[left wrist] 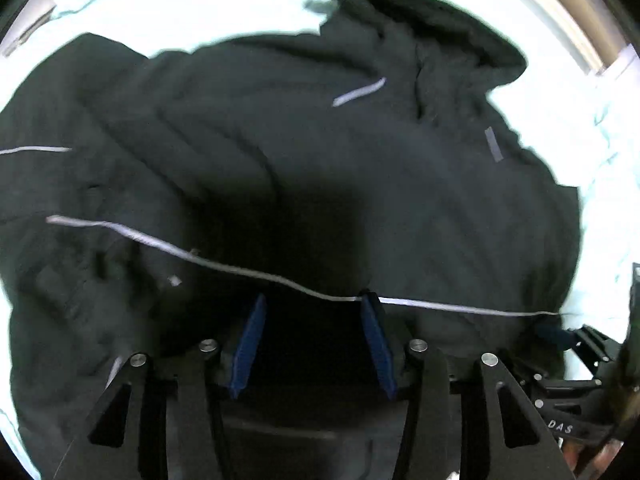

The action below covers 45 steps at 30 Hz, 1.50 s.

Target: Fold large clothes

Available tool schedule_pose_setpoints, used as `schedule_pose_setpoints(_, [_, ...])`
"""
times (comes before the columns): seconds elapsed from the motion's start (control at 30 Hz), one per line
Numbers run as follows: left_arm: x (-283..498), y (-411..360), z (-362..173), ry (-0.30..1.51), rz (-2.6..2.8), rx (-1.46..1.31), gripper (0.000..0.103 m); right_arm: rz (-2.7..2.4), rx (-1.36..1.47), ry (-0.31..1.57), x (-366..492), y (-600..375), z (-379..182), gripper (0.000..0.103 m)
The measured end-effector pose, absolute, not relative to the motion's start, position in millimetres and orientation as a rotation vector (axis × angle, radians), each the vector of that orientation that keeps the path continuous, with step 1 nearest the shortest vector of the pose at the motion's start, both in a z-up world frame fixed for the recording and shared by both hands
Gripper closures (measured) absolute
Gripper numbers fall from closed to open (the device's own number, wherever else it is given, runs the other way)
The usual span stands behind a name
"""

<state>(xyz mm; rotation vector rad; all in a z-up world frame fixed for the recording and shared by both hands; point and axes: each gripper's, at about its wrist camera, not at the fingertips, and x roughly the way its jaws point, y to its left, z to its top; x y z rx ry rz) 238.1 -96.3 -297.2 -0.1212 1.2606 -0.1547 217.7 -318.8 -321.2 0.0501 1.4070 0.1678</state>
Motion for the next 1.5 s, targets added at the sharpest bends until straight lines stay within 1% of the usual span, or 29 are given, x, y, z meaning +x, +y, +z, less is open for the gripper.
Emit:
schedule_pose_setpoints(0.13, [197.6, -86.5, -247.5, 1.171, -0.151, -0.158, 0.051, 0.225, 0.153, 1.355, 182.3, -332.8, -282.8, 0.026])
schedule_pose_setpoints(0.23, [159.6, -74.7, -223.9, 1.139, -0.135, -0.213, 0.051, 0.238, 0.192, 1.354, 147.6, -334.5, -264.2, 0.026])
schedule_pose_setpoints(0.33, [130.0, -63.6, -209.8, 1.127, -0.124, -0.249, 0.051, 0.263, 0.24, 1.36, 99.6, -337.6, -256.6, 0.026])
schedule_pose_setpoints(0.43, [97.0, -40.8, -198.4, 1.114, -0.12, -0.269, 0.05, 0.281, 0.234, 1.358, 76.3, -330.5, -251.3, 0.026])
schedule_pose_setpoints(0.6, [80.4, 8.5, -190.2, 1.106, -0.091, -0.318, 0.047, 0.272, 0.245, 1.35, 58.2, -305.4, -236.0, 0.026])
schedule_pose_setpoints(0.7, [81.1, 43.0, -187.7, 1.103, -0.072, -0.339, 0.045, 0.262, 0.282, 1.323, 50.3, -289.7, -220.5, 0.026])
schedule_pose_setpoints(0.9, [82.7, 140.2, -176.4, 1.075, -0.006, -0.374, 0.043, 0.278, 0.327, 1.285, 56.2, -221.9, -199.0, 0.026])
schedule_pose_setpoints(1.17, [114.3, 261.0, -178.6, 1.026, 0.085, -0.432, 0.043, 0.273, 0.344, 1.31, 74.1, -137.2, -207.4, 0.026])
schedule_pose_setpoints(1.3, [143.8, 322.2, -191.0, 0.992, 0.133, -0.509, 0.043, 0.22, 0.345, 1.328, 78.2, -121.9, -210.1, 0.026])
schedule_pose_setpoints(1.5, [208.2, 409.9, -228.0, 0.946, 0.154, -0.668, 0.042, 0.116, 0.341, 1.378, 87.9, -122.4, -223.0, 0.026])
